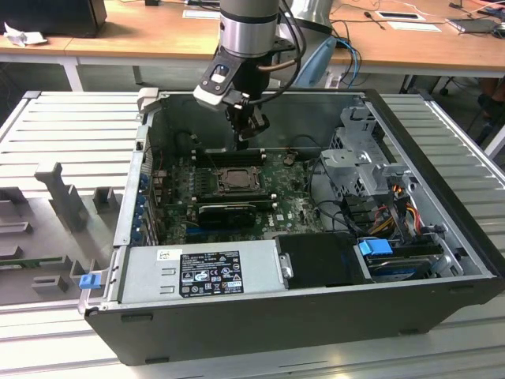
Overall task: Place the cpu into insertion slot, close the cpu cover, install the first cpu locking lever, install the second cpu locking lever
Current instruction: 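Install the first cpu locking lever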
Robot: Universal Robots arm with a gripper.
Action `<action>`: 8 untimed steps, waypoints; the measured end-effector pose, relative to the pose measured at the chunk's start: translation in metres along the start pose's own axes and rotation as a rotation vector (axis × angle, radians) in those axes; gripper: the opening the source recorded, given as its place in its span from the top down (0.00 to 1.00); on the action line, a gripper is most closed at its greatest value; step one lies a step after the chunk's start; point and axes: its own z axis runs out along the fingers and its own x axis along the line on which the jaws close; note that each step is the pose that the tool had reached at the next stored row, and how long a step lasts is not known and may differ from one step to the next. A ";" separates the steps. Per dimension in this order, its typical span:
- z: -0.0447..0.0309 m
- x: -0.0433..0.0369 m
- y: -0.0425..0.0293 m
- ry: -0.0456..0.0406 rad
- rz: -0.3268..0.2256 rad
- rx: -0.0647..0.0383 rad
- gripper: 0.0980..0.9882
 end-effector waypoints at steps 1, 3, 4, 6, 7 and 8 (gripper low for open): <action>0.0000 0.0000 0.0000 0.0000 -0.008 0.000 0.99; 0.0000 0.0000 0.0000 0.0000 -0.024 0.000 0.99; 0.0000 0.0000 0.0000 0.0000 -0.036 0.000 0.99; 0.0000 0.0000 0.0000 0.0001 -0.053 0.000 0.99; 0.0000 0.0000 0.0000 0.0001 -0.062 0.001 0.99; 0.0000 0.0000 0.0000 0.0001 -0.072 0.001 0.99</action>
